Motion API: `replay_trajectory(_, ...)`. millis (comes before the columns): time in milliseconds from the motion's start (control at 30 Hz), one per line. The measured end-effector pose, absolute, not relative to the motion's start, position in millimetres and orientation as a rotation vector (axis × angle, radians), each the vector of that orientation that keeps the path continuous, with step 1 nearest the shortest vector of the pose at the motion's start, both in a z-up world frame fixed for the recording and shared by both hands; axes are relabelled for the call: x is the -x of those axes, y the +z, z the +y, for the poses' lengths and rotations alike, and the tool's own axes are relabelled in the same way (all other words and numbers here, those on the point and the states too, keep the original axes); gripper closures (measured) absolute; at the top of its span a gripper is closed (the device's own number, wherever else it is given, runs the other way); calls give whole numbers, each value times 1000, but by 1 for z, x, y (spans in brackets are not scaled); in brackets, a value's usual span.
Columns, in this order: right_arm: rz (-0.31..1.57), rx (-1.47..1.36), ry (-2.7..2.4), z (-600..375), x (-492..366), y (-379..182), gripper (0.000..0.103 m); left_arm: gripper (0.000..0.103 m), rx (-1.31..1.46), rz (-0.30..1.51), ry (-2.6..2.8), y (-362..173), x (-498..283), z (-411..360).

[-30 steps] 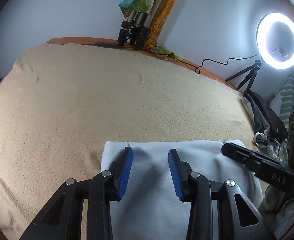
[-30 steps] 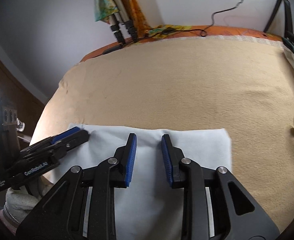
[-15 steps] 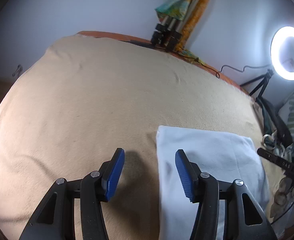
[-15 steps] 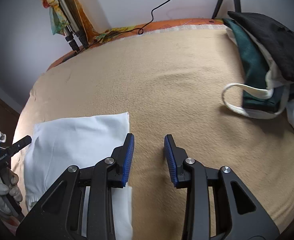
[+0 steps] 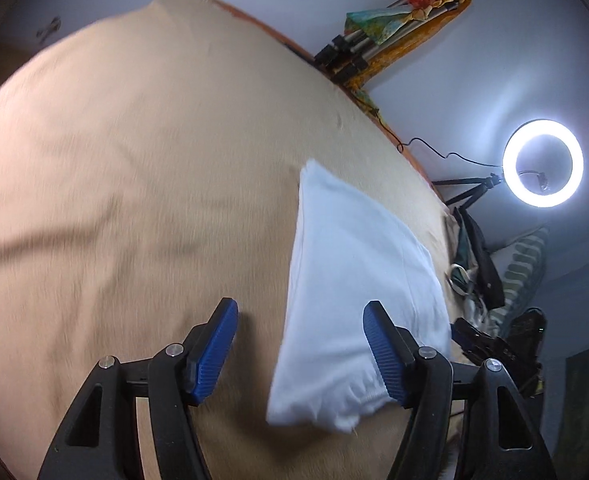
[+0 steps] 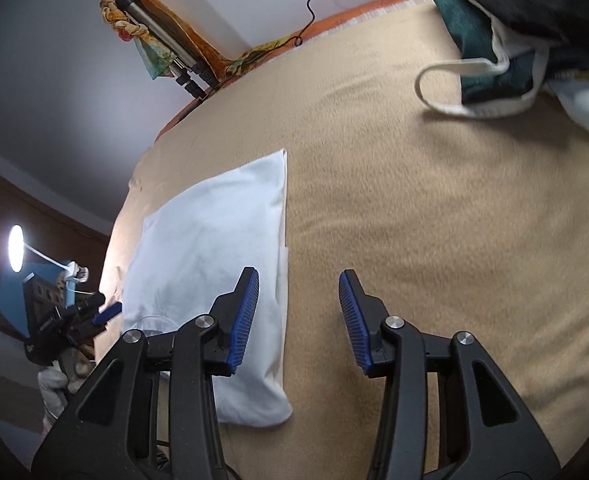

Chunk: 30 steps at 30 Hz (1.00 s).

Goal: Fold small clothes
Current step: 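Move both open tools to the edges of the folded shirt, then grasp the folded shirt with both tools and lift it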

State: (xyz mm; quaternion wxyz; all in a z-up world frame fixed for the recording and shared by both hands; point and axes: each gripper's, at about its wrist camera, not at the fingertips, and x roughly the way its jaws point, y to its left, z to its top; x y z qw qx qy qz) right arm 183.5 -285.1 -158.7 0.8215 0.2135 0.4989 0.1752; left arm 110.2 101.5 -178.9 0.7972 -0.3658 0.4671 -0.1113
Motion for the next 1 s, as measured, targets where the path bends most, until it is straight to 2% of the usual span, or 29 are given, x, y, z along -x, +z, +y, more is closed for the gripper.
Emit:
replay_trajectory(567,1095,-526,458,-256,-200,-178,59,37,886,1012,-289,-192,-123,75)
replay_trajectory(667,1092,-546,470,-249,-206,-179,59,47,873,1009,-280,-193,-128,72)
replay_trajectory(733,1092,-540,475,-243,-209,-179,59,63,852,1009,-264,-194,-132,69)
replay_trajectory(767,1093,-525,474,-239,-210,-178,60,67,841,1007,-253,-194,-133,69)
replay_trajectory(900,1090,-374,426,-221,-208,-170,79,90,729,987,-240,-189,-139,57)
replay_trajectory(933,1083,-340,423,-217,-206,-166,86,90,699,976,-241,-186,-139,53)
replay_trajectory(1000,1066,-276,404,-210,-203,-159,88,91,650,947,-249,-178,-138,45)
